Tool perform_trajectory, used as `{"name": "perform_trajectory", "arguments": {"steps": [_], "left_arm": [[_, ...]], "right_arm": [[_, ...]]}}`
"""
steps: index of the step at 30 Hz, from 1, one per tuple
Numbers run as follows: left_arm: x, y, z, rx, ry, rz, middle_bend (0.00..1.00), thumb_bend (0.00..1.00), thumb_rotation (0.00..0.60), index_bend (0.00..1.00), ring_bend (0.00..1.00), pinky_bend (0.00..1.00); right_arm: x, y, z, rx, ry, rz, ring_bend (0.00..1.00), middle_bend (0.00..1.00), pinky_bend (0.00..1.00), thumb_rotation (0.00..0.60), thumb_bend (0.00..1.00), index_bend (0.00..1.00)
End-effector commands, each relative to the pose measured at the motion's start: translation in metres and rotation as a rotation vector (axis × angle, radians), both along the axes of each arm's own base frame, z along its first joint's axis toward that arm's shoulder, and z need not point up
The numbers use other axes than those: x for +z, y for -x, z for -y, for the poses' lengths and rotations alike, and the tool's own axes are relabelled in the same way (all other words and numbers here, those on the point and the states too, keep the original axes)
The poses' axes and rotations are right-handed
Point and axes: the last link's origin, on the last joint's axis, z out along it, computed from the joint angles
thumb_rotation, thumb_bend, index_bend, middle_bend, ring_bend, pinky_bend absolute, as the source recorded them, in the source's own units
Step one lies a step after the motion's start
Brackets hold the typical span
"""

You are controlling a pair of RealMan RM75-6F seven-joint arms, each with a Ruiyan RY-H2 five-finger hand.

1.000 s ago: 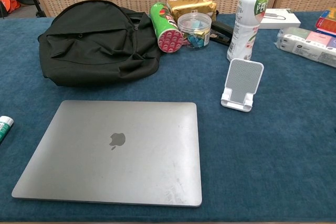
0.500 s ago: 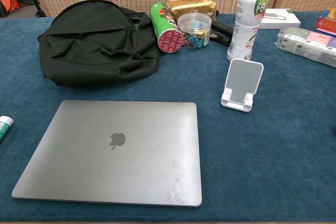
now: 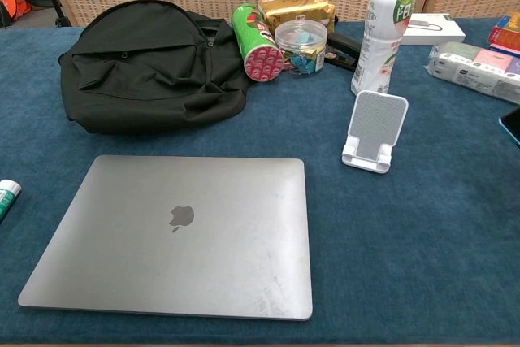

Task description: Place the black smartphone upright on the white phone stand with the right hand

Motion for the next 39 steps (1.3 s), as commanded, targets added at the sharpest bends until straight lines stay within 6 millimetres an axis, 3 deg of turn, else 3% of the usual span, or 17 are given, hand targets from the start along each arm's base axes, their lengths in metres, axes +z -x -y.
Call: {"name": "perform_trajectory", "arguments": {"steps": [1, 6, 13, 24, 39], "left_arm": [[0.002, 0.0, 0.001, -0.003, -0.003, 0.005, 0.0, 0.0, 0.6, 0.0, 0.0, 0.0], [0.004, 0.0, 0.002, -0.007, -0.006, 0.015, 0.0, 0.0, 0.6, 0.0, 0.0, 0.0], [0.006, 0.002, 0.002, -0.003, 0.001, 0.025, 0.0, 0.0, 0.6, 0.0, 0.0, 0.0], [0.008, 0.003, 0.002, -0.002, 0.003, 0.034, 0.0, 0.0, 0.6, 0.0, 0.0, 0.0], [0.011, 0.003, 0.004, -0.008, 0.001, 0.042, 0.0, 0.0, 0.6, 0.0, 0.0, 0.0]], "right_arm": [[0.016, -0.086, 0.026, 0.178, 0.152, -0.094, 0.37, 0.45, 0.42, 0.6, 0.41, 0.46], [0.009, -0.134, 0.029, 0.263, 0.226, -0.197, 0.37, 0.45, 0.42, 0.6, 0.41, 0.46], [-0.013, -0.177, 0.026, 0.431, 0.373, -0.314, 0.37, 0.45, 0.42, 0.6, 0.4, 0.46], [-0.054, -0.2, 0.021, 0.54, 0.455, -0.514, 0.37, 0.45, 0.42, 0.6, 0.39, 0.46], [-0.097, -0.205, 0.002, 0.649, 0.489, -0.699, 0.37, 0.46, 0.42, 0.6, 0.39, 0.46]]}}
